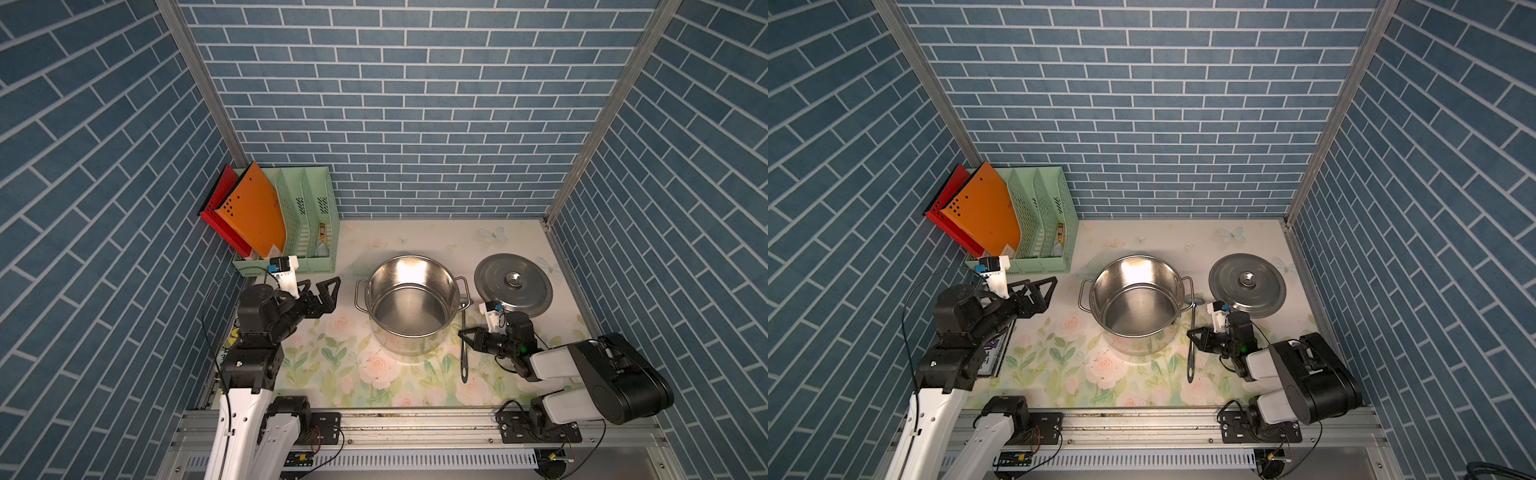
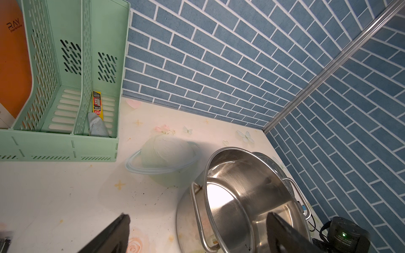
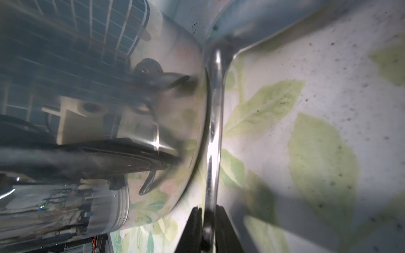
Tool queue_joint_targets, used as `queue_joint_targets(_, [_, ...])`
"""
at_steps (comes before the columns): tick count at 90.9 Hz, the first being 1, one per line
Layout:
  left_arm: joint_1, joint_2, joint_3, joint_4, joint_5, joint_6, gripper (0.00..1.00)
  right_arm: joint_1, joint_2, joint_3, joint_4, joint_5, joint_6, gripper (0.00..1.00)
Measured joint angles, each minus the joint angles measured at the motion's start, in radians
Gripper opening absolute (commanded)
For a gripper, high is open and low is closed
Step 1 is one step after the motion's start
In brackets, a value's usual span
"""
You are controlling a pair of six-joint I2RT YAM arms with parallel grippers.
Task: Stir the soup with a spoon
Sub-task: Pick up the spoon from the center of the board.
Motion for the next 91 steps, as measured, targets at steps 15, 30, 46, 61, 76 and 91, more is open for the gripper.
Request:
queue_joint_targets(15, [0.0, 0.002, 0.013, -0.004, -0.002, 0.0, 1.0, 0.0, 0.008, 0.0, 0.016, -0.009, 0.016, 0.0])
queue_joint_targets(30, [0.0, 0.006, 0.036, -0.003, -0.002, 0.001, 1.0, -0.012, -0.082, 0.009, -0.077, -0.008, 0.012, 0.0])
queue_joint_targets(46, [0.0, 0.032, 0.07, 0.034, 0.018, 0.008, 1.0, -0.102, -0.317, 0.074, -0.294, -0.008, -0.02, 0.0])
queue_joint_targets(61, [0.0, 0.047, 0.072, 0.125, 0.034, -0.005, 1.0, -0.223, -0.5, 0.219, -0.545, -0.006, -0.085, 0.0])
queue_joint_targets(76, [-0.037, 0.074, 0.076, 0.284, 0.045, -0.054, 1.0, -0.3, -0.554, 0.409, -0.772, -0.023, -0.154, 0.0])
queue_joint_targets(91, [-0.291, 0.126, 0.093, 0.427, -0.072, 0.039, 1.0, -0.304, -0.566, 0.572, -0.933, -0.159, -0.177, 0.0])
